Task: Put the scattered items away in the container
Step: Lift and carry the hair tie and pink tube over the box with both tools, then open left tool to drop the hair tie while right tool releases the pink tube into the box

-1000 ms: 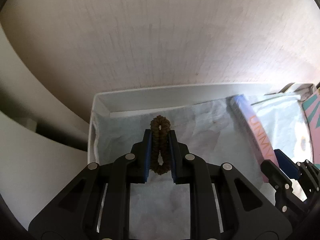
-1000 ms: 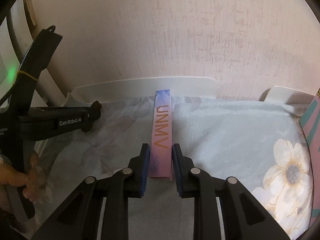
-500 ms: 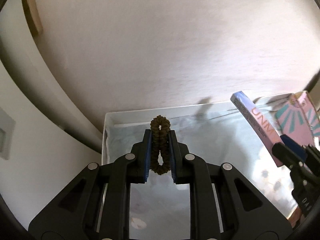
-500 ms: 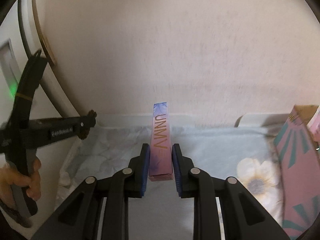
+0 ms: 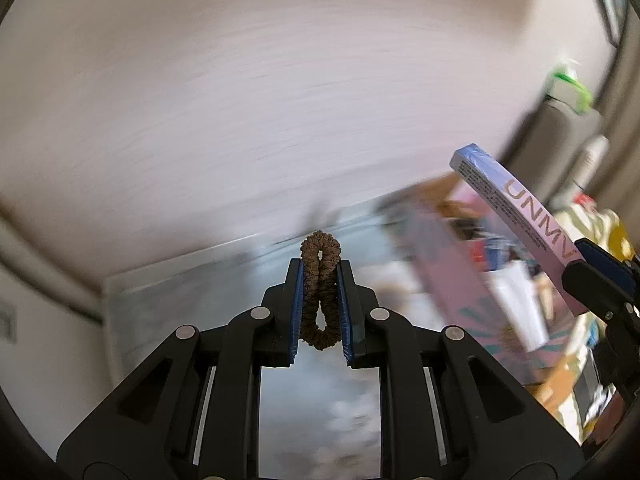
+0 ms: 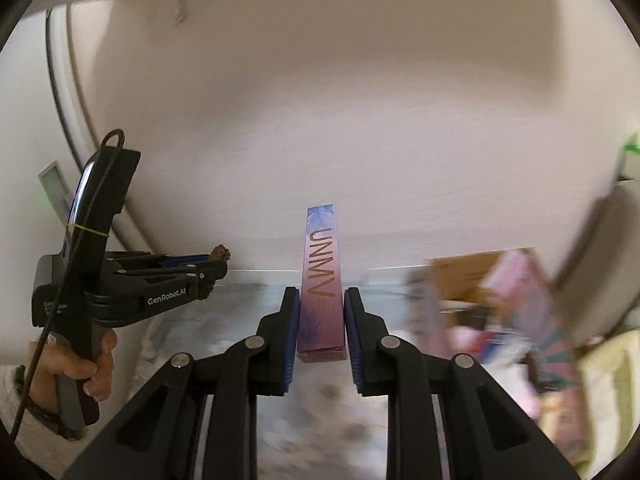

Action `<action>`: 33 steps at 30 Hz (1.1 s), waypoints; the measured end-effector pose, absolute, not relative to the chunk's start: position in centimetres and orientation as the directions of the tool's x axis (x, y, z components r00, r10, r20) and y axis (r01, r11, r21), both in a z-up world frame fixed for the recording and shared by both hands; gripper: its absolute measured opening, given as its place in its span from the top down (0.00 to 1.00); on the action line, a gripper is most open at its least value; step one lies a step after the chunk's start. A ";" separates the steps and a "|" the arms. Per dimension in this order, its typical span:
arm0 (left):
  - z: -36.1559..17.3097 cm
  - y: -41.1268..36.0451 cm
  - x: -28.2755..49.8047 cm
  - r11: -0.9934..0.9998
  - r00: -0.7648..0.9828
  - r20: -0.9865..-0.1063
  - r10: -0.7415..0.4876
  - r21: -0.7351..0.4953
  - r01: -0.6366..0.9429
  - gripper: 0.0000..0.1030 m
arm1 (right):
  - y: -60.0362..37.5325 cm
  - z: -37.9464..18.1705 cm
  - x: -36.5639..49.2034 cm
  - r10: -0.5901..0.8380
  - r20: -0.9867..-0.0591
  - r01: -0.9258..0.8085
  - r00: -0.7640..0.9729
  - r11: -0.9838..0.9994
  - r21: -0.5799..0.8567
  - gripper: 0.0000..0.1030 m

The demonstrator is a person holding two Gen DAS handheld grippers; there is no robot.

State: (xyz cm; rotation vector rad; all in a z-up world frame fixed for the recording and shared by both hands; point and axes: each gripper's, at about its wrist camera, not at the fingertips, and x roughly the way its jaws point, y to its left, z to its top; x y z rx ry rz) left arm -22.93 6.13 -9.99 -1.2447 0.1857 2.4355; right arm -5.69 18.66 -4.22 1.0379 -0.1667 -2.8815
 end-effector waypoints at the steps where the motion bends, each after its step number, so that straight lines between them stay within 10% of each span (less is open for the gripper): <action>1: -9.8 8.2 -22.8 -0.898 -0.515 -0.799 0.310 -0.067 -0.436 0.86 | 20.0 -3.9 -5.0 -0.084 -0.631 0.010 -0.771 -0.993 0.120 0.80; 16: -16.3 28.4 -17.2 -0.783 -0.370 -0.860 0.351 -0.052 -0.620 0.86 | 34.2 -10.6 -1.4 0.070 -0.766 -0.217 -0.639 -0.972 0.092 0.80; 19: -17.6 29.7 -17.1 -0.783 -0.360 -0.868 0.342 -0.052 -0.620 0.52 | 34.9 -12.5 -1.8 0.039 -0.800 -0.194 -0.598 -0.976 0.097 0.80; 20: -17.8 30.0 -16.8 -0.783 -0.353 -0.874 0.335 -0.050 -0.620 0.16 | 34.9 -13.2 -2.2 0.032 -0.822 -0.188 -0.569 -0.978 0.092 0.80; 21: -18.0 30.2 -16.7 -0.783 -0.353 -0.875 0.331 -0.046 -0.620 0.00 | 34.9 -13.6 -2.3 0.030 -0.831 -0.192 -0.556 -0.977 0.093 0.79; 27: -17.2 29.7 -15.4 -0.801 -0.398 -0.862 0.315 -0.017 -0.598 0.01 | 35.0 -13.2 -1.0 0.010 -0.801 -0.182 -0.598 -0.976 0.124 0.44; 33: -15.4 26.5 -15.7 -0.854 -0.401 -0.870 0.286 -0.042 -0.518 0.01 | 34.5 -11.9 -0.6 0.034 -0.797 -0.176 -0.603 -0.980 0.091 0.43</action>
